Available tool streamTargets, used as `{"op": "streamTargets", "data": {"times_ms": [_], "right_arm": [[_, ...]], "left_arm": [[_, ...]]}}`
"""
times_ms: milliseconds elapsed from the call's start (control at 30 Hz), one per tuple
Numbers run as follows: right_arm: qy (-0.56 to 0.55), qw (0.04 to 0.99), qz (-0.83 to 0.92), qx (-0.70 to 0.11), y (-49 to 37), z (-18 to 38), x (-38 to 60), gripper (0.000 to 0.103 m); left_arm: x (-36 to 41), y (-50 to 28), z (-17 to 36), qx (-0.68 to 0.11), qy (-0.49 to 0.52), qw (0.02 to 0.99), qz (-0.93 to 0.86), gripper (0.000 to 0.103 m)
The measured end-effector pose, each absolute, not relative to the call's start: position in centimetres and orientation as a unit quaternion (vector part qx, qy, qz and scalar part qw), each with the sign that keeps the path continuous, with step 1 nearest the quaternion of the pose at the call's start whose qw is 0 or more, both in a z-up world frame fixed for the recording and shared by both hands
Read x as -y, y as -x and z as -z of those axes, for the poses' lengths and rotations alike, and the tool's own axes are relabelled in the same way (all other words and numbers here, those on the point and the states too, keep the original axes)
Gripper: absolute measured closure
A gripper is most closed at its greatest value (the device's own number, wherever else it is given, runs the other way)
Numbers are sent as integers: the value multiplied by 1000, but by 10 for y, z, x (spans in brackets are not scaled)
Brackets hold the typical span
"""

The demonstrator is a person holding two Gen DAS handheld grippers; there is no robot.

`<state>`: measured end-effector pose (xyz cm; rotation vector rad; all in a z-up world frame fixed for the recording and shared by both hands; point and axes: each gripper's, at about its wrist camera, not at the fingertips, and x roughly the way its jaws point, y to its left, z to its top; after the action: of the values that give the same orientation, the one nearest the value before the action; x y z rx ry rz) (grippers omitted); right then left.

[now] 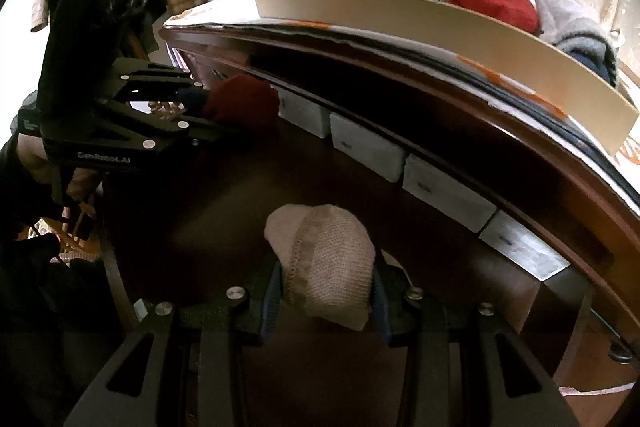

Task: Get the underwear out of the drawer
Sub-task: 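Lift both garments out of the drawer and carry them toward the tray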

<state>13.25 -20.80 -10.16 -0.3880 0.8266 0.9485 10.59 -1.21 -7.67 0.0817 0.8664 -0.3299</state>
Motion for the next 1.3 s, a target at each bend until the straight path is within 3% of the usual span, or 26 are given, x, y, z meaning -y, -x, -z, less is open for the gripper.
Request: {"op": "streamTargets", "data": {"times_ms": [1300], "right_arm": [[166, 833, -440, -291, -115, 58, 205, 62]], "left_arm": [[4, -89, 38, -330, -33, 940, 85, 68]]}}
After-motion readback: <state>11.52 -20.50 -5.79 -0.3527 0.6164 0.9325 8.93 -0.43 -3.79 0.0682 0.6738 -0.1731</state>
